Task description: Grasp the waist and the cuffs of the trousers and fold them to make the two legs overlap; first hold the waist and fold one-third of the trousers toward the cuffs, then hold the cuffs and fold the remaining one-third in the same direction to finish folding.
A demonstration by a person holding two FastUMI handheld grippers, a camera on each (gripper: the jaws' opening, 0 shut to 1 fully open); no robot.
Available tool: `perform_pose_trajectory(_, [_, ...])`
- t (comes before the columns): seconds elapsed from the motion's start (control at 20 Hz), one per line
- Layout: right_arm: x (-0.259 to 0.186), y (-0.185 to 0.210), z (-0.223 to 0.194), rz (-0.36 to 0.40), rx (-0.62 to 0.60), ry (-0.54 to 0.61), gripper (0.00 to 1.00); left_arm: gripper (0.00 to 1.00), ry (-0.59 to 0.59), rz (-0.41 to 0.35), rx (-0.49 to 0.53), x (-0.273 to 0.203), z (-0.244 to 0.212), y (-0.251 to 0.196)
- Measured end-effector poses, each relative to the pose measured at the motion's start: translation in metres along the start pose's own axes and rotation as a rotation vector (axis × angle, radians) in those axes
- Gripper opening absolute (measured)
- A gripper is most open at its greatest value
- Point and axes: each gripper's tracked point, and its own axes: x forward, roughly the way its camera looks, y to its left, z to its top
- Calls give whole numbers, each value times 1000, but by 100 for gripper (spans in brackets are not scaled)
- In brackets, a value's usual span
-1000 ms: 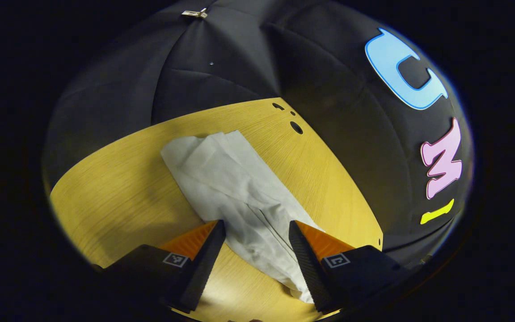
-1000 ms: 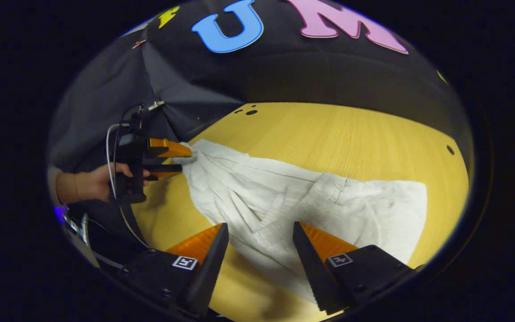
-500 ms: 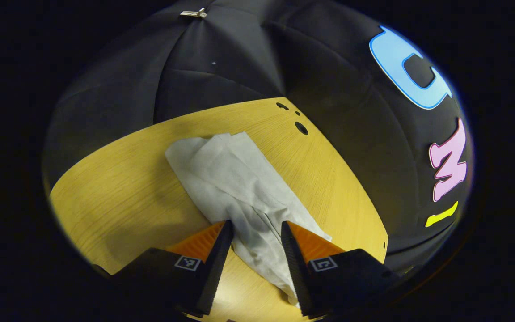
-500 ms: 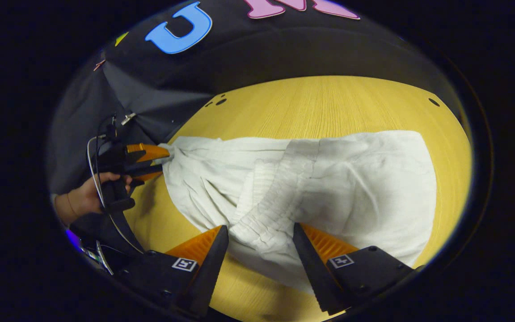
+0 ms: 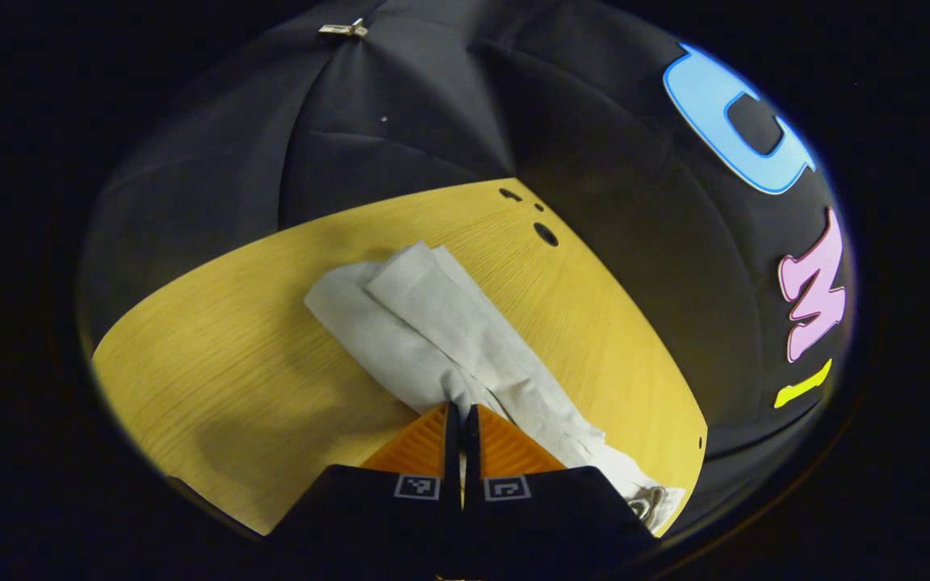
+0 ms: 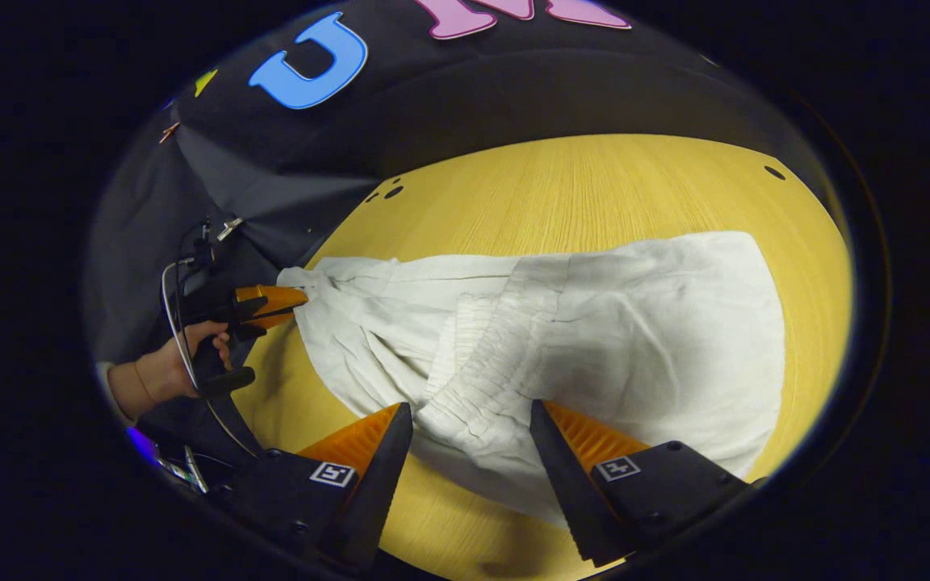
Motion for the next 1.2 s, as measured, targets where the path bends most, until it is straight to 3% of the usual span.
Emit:
perform_pose_trajectory(0.35, [0, -2, 3, 11, 36, 1, 92, 2, -97, -141, 20, -24, 17, -45])
perform_pose_trajectory(0.4, [-1, -2, 3, 12, 37, -1, 92, 6, -114, -161, 23, -29, 21, -54])
perform_pose_trajectory(0.55, [-4, 0, 8, 26, 70, -20, 91, 6, -143, -224, 85, -42, 22, -88])
perform_pose_trajectory(0.8, [-31, -18, 52, 15, 201, -161, 91, 5, -160, -372, 346, -67, 0, -163])
perform_pose_trajectory(0.95, [-66, -59, 72, -54, 259, -252, 91, 5, -134, -435, 539, -80, -37, -206])
perform_pose_trajectory(1.2, [-113, -115, 74, -164, 261, -294, 91, 6, -79, -518, 735, -90, -101, -255])
